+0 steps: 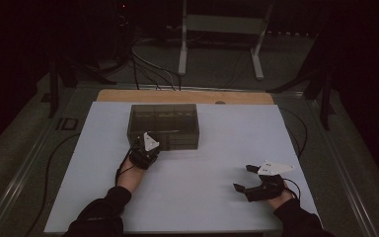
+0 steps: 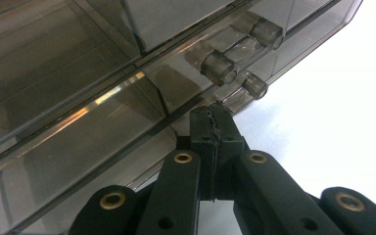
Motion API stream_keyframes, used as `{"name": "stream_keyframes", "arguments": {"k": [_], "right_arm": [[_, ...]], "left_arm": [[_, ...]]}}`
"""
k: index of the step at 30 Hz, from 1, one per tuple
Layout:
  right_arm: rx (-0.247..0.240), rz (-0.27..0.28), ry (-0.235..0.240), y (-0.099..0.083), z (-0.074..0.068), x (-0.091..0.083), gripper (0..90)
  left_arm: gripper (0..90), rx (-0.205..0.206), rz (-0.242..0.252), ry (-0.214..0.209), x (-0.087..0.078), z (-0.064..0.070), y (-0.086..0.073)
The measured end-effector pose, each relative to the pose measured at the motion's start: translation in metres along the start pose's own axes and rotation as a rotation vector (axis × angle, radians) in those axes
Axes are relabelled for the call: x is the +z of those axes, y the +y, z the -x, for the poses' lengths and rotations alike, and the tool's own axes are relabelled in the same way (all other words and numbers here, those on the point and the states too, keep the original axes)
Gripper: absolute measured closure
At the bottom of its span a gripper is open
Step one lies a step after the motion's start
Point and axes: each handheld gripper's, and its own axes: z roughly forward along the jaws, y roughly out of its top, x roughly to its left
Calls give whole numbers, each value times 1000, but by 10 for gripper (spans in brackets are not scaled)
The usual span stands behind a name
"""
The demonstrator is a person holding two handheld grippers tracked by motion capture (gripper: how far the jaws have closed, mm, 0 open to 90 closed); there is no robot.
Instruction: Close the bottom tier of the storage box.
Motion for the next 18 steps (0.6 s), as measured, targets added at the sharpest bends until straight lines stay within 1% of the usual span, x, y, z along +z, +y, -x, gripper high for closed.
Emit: {"name": "stream_keyframes", "arguments": {"k": [8,13,18], "right_arm": [[-1,1,-1,0,0,0,135],[0,0,-3,0,1,-1,136],[0,1,-4,0,0,-1,136]], "left_arm": [[900,-3,-2,-11,0,-1,0],[898,-11,2,-9,-5,-4,0],[880,-20,-1,-20,-11,-4,1]]}}
